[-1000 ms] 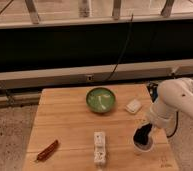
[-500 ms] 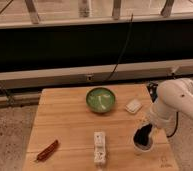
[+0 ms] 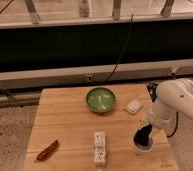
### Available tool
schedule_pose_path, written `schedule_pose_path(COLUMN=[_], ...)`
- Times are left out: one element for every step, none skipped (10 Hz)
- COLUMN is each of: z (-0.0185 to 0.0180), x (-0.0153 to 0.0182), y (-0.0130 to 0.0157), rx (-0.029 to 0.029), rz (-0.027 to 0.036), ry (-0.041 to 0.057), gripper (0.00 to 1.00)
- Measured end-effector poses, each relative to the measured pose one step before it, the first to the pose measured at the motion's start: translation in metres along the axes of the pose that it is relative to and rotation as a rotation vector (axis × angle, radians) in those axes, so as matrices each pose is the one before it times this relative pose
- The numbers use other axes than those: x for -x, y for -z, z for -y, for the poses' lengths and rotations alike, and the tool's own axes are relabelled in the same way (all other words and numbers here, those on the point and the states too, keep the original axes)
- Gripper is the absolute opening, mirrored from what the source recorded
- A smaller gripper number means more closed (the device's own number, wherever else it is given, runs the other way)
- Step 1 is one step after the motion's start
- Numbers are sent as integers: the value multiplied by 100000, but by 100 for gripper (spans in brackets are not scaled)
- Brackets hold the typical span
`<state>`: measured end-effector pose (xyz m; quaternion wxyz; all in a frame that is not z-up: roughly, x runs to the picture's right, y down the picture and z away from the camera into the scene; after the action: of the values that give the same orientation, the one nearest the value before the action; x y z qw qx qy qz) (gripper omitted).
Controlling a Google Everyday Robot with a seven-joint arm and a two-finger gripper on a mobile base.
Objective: Place the eraser in the ceramic cup
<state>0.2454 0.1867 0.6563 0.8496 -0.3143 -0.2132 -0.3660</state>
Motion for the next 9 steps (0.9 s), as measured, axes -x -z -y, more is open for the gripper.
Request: schedule_pose_path(z=[-69, -17, -16, -5, -26, -41, -9, -37, 6], x=[-17, 10, 6, 0, 13, 13, -1, -13, -11], y=[-36, -43, -30, -5, -49, -51, -22, -91, -34], rx=[237, 190, 124, 78, 186, 310, 190, 246, 223], rz=[-13, -56, -24, -52, -29, -35, -26, 96, -108], ry=[165, 365, 226, 244, 375, 402, 291, 371, 446], gripper=[30, 36, 36, 36, 36, 37, 41, 50, 57])
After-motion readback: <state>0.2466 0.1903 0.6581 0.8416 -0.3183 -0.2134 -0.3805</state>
